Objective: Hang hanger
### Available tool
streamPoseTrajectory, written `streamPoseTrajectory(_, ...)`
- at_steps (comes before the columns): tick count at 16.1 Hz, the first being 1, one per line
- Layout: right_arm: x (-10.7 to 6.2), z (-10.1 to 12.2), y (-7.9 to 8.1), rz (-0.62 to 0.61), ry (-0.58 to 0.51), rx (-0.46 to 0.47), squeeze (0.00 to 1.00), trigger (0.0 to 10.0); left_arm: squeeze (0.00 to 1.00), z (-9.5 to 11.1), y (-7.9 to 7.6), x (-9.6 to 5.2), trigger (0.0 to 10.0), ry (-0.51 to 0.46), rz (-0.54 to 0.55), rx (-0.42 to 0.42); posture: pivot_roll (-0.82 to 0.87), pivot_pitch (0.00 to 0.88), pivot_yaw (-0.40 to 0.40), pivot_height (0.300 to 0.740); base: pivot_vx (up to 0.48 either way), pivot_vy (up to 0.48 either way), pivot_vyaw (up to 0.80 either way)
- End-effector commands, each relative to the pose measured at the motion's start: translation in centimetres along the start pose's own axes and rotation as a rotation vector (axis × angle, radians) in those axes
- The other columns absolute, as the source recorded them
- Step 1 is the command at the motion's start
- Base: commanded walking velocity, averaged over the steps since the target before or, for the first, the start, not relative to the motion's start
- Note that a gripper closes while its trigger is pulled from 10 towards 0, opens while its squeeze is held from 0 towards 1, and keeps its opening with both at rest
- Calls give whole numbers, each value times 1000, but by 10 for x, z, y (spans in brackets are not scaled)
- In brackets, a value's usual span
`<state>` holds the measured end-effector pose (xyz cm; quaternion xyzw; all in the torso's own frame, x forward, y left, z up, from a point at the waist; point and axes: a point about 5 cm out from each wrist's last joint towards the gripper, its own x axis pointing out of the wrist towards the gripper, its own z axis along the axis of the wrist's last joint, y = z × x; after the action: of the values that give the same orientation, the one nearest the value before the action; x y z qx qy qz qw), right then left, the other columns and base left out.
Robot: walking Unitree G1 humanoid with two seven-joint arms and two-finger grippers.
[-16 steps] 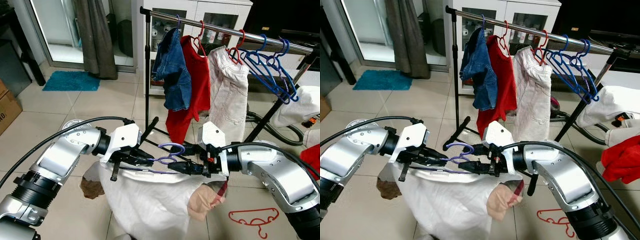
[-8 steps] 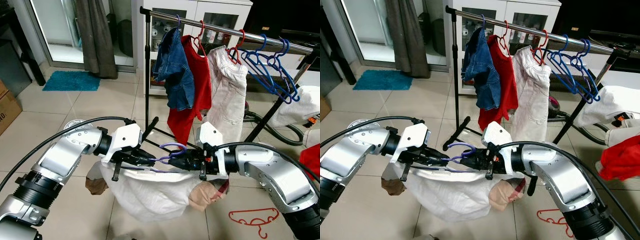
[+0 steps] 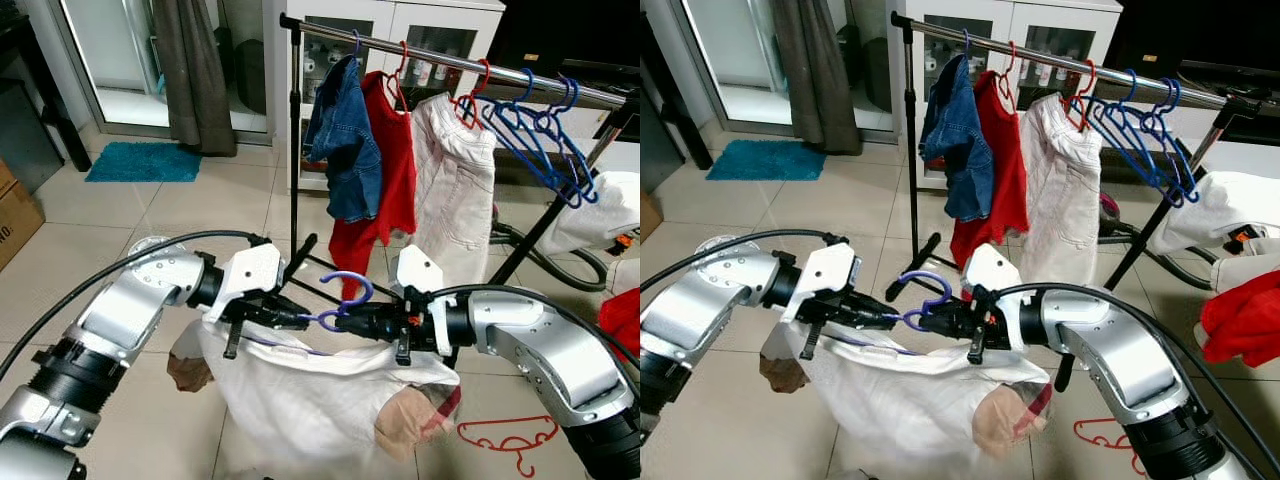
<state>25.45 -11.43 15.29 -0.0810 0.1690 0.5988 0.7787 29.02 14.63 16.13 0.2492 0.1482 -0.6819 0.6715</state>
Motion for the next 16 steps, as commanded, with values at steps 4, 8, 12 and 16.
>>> streamPoseTrajectory(4, -4, 5, 0, 28, -44, -11, 0, 0, 1000, 26, 14, -12, 10000, -180, 31, -5, 22, 0, -16, 740, 0, 0, 0)
streamPoseTrajectory(8, -5, 3, 1, 15, -45, -8, 0, 0, 0, 38, 23, -22, 10000, -284, 99, 17, 21, 0, -12, 740, 0, 0, 0)
streamPoseTrajectory(12, -11, -13, -10, -160, 13, 32, 0, 0, 0, 26, 17, -46, 10000, -218, 141, -32, 19, 0, -2, 740, 0, 0, 0)
streamPoseTrajectory(16, -15, -22, -22, -460, -86, 113, 0, 0, 0, 1, 13, -69, 10000, -190, 505, -107, 31, 0, -6, 740, 0, 0, 0)
